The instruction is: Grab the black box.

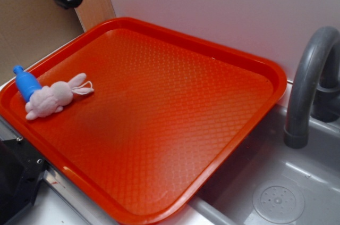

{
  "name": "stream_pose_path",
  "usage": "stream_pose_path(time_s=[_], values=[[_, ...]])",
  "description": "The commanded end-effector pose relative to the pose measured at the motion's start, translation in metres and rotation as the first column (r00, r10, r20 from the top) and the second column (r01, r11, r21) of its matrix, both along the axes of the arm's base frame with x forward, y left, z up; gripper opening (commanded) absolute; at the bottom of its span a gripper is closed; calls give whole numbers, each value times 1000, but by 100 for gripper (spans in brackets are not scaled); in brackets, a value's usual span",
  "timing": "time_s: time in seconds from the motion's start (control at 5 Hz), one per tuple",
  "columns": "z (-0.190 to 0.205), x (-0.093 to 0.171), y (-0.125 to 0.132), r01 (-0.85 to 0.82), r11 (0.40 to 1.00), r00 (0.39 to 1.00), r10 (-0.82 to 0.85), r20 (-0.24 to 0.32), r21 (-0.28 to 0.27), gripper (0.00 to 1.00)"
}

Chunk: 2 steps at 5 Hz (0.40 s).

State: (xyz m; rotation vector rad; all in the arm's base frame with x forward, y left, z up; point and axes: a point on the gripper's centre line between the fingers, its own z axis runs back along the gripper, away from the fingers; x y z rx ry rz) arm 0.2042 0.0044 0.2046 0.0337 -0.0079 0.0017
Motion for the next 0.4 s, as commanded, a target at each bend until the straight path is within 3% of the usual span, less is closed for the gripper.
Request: stream_pose_path(time_s=[0.0, 0.2], values=[[23, -10, 6, -1, 1000, 999, 1, 48, 0, 0], [23, -10, 3, -4, 1000, 999, 3, 52, 12, 0]])
